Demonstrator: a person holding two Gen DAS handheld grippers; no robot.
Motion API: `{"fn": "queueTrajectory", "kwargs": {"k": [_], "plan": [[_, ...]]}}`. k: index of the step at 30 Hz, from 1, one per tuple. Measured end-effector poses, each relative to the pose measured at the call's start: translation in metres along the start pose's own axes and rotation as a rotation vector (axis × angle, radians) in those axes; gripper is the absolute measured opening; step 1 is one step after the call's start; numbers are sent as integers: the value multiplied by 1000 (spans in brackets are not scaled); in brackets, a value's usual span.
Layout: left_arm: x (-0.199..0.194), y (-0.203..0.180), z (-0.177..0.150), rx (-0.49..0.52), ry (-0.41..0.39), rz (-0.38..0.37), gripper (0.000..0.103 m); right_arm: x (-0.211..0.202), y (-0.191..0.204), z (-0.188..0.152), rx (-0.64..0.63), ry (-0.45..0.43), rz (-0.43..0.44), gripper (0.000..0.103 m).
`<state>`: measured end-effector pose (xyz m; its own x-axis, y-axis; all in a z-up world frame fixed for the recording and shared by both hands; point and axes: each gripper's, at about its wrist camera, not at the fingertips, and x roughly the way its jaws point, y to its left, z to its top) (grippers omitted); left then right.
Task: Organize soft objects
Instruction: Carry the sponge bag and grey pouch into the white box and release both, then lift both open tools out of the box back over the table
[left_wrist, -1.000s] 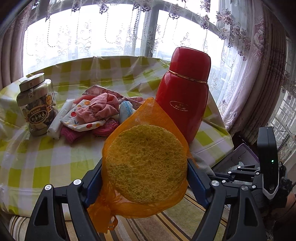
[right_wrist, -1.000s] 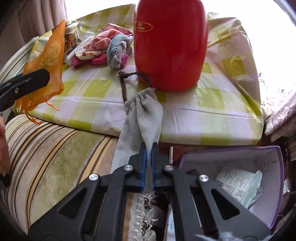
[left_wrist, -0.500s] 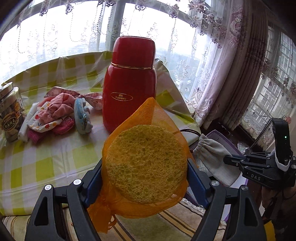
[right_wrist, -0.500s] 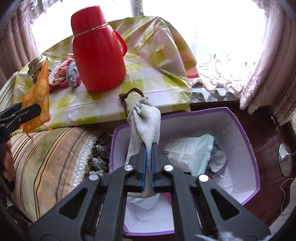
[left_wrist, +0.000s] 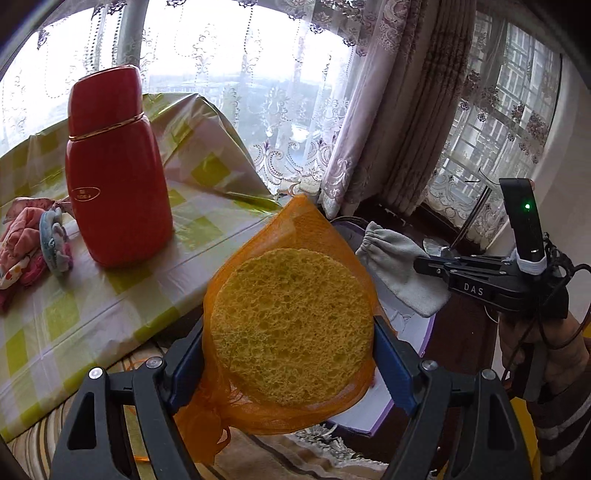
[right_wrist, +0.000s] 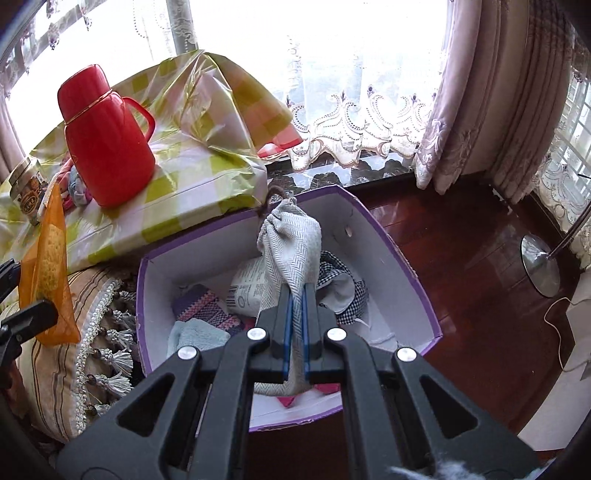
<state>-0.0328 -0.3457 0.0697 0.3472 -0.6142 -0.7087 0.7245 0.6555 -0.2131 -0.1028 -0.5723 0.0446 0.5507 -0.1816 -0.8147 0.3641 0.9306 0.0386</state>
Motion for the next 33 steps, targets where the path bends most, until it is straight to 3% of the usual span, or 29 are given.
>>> {"fn": "queueTrajectory", "kwargs": {"k": [4,5,8,9,15,23,27,33], "plan": [[12,-20,-2,36,40,-78,85,-3,-5,-3,-5,2,-24,13],[15,-23,-3,42,49,-79,85,-4,-7,-4,-8,-1,-30,22],[18,-26,-6,42,67,-68,85,-7,-7,-7,-3,-17,-29,62],[18,-25,-6,34,66,-68,85,-9,-7,-8,-1,-22,-25,67],[11,-9,-6,-27,45,-25,89,-9,1,-8,-21,-23,-26,75],[-15,32,-11,-11,-9,94,89,-34,62,-3,-175,-174,-8,95],[-31,80,-14,-140,-12,171,89,-44,103,-4,-255,-262,52,96],[-68,136,-23,-251,-102,265,89,-48,160,-3,-300,-295,218,96]]}}
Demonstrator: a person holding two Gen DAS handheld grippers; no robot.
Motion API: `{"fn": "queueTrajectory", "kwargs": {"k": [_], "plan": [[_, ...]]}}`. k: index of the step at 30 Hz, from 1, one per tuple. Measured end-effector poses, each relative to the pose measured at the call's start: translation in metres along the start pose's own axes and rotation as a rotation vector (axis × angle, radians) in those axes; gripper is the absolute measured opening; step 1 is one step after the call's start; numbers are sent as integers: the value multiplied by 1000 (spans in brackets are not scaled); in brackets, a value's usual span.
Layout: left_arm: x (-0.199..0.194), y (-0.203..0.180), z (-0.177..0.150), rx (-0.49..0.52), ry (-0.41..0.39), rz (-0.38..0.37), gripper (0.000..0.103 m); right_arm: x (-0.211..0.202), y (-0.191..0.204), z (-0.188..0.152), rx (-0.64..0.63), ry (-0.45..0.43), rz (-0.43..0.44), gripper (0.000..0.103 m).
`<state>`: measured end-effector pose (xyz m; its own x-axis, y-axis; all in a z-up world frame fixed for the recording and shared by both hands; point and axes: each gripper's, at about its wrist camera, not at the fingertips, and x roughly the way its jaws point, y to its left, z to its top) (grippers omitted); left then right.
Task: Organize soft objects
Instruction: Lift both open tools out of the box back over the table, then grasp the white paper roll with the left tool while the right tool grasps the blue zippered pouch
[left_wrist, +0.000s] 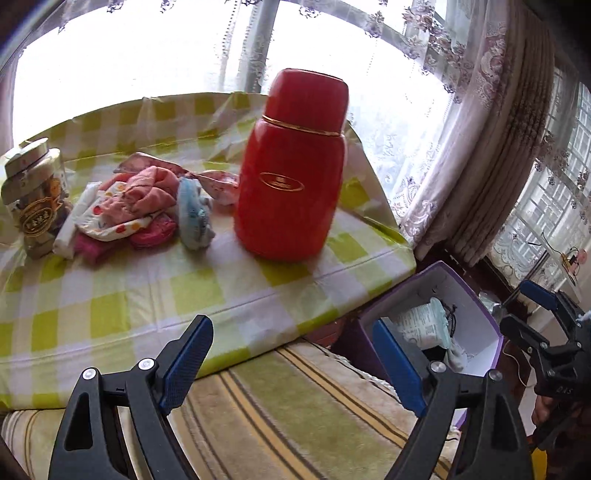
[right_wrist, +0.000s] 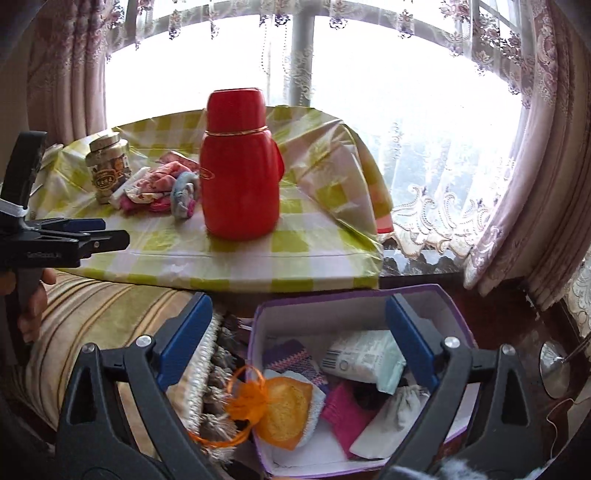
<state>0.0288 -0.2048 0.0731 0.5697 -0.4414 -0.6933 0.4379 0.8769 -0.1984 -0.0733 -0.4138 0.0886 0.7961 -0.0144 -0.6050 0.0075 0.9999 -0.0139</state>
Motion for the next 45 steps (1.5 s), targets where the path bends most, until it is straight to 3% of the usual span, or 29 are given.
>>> {"fn": "queueTrajectory", "kwargs": {"k": [8,13,19,32,45], "plan": [[-18,69,3,-138,-70,75,82,27,53,27,-17,23,145,96],[-22,104,8,-190,-102,108,82,48,77,43,-28,40,177,96],[-23,147,17,-237,-118,154,74,72,105,61,-64,44,196,96],[-9,211,47,-276,-133,221,72,131,151,96,-103,38,162,96],[28,263,70,-271,-77,258,68,198,182,119,-166,47,57,93]]}}
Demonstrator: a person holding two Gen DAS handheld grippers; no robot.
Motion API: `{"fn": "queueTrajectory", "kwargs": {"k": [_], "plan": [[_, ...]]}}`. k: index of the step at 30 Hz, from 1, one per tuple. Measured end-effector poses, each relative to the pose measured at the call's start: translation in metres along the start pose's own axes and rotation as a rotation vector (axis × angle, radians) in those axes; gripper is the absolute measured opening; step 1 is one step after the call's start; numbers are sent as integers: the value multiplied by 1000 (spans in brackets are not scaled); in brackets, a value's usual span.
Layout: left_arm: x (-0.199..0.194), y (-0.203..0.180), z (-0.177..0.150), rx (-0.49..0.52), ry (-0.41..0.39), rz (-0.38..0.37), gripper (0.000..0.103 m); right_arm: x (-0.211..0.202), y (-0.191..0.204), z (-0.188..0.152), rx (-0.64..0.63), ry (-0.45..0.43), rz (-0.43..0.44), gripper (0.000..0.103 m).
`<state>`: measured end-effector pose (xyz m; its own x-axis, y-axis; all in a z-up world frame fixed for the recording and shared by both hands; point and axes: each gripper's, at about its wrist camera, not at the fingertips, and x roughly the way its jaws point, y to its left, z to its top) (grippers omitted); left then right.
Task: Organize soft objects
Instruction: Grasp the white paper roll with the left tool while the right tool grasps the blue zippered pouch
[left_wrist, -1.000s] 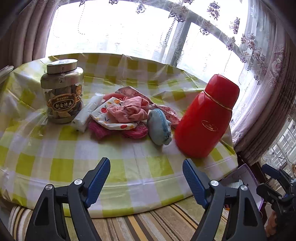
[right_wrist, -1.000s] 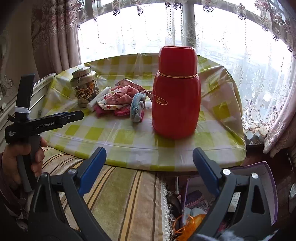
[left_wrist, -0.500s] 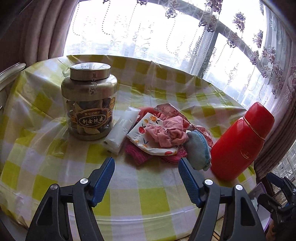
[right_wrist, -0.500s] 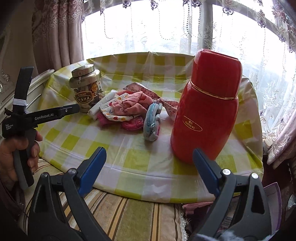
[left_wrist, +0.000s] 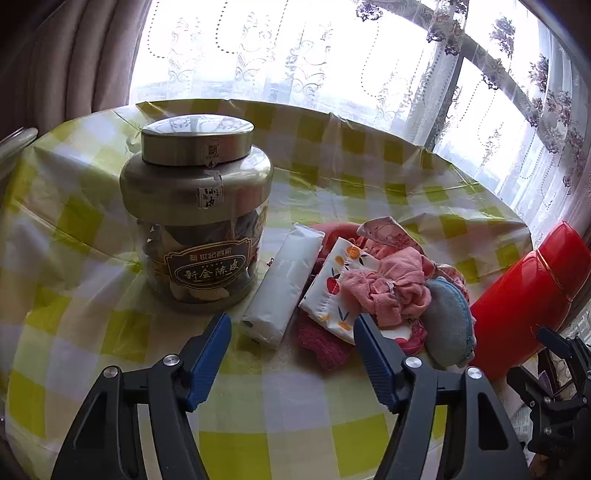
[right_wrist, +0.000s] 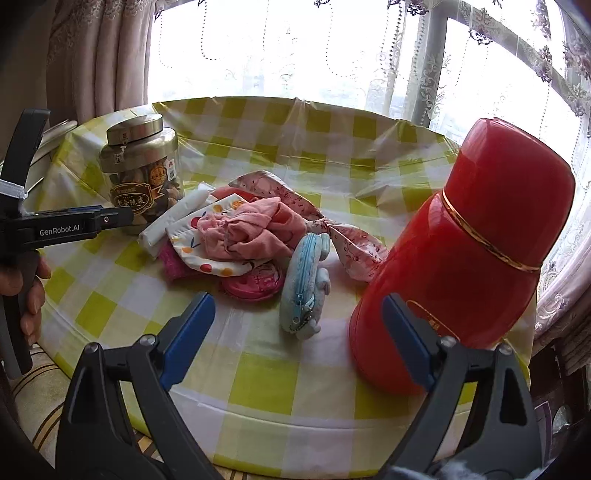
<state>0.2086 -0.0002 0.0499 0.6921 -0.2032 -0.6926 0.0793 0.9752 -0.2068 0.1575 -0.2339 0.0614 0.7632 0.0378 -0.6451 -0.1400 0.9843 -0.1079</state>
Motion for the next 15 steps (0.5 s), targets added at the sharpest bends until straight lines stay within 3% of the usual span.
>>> {"fn": "queueTrajectory", "kwargs": {"k": [7,15], "plan": [[34,13,0,8,64,29,62,33,12,3,-75,20,-78,90],[60,4,-1,111,99,75,62,54,22,1,-134,23,-128,90]]}}
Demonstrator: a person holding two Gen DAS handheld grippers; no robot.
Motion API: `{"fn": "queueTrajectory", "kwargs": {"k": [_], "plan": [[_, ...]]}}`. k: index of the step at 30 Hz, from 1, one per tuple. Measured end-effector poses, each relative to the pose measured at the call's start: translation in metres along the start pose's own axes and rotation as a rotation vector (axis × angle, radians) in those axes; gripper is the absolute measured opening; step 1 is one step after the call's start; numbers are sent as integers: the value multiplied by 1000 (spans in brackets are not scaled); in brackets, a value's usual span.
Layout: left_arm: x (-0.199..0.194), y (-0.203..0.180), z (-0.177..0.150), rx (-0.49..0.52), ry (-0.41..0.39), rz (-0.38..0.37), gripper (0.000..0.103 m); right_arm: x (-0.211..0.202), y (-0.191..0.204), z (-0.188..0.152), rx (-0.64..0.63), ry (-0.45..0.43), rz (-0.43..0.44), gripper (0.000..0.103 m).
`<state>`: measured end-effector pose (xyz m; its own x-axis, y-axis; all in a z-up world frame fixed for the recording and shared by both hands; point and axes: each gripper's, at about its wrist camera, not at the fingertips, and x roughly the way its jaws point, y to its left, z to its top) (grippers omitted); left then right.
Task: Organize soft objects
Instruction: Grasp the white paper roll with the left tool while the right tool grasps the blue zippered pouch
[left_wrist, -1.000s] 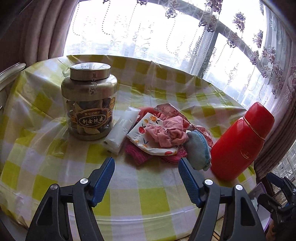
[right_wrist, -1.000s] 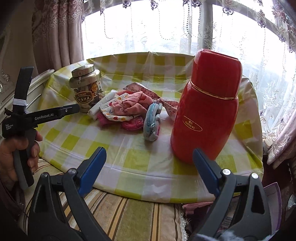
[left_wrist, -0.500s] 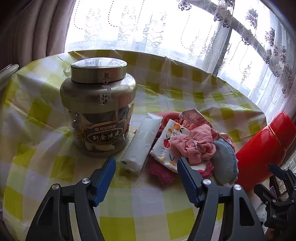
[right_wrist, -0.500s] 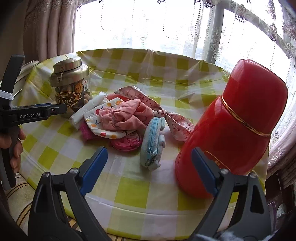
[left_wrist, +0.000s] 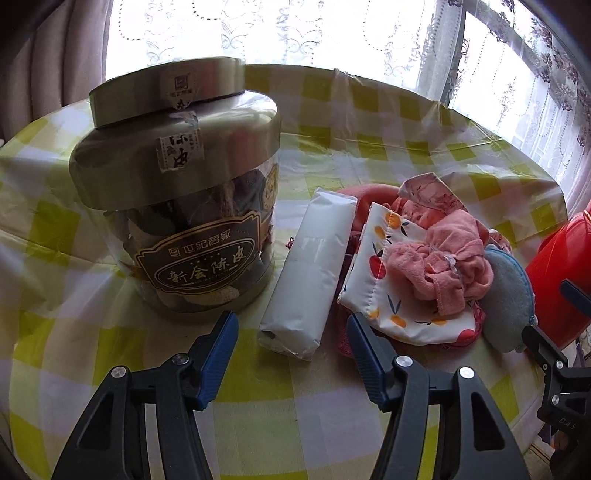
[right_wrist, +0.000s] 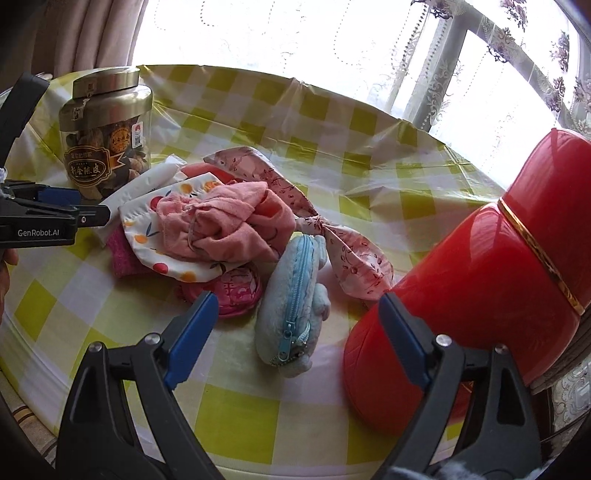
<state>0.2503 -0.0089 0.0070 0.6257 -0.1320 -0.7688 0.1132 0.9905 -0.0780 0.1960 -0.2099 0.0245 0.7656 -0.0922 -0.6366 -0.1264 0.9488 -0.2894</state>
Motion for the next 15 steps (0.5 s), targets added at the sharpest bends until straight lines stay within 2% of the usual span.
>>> {"fn": "queueTrajectory", "kwargs": {"k": [4,7,10,13,15], "plan": [[14,-3,0,34,29,44,58,6,7,0,-35,-11,-47,89],[23,-1,0,29,44,41,56,12,12,1,-54,-8,-54,89],[28,-5,0,55,46,58,56,22,16,0,-60,8,-64,83],[33,-8,1,72,49,68,52,34,14,-3,-43,49,-64,68],[38,-11,3,80,44,73,48,41,11,-5,-24,72,-67,53]]}}
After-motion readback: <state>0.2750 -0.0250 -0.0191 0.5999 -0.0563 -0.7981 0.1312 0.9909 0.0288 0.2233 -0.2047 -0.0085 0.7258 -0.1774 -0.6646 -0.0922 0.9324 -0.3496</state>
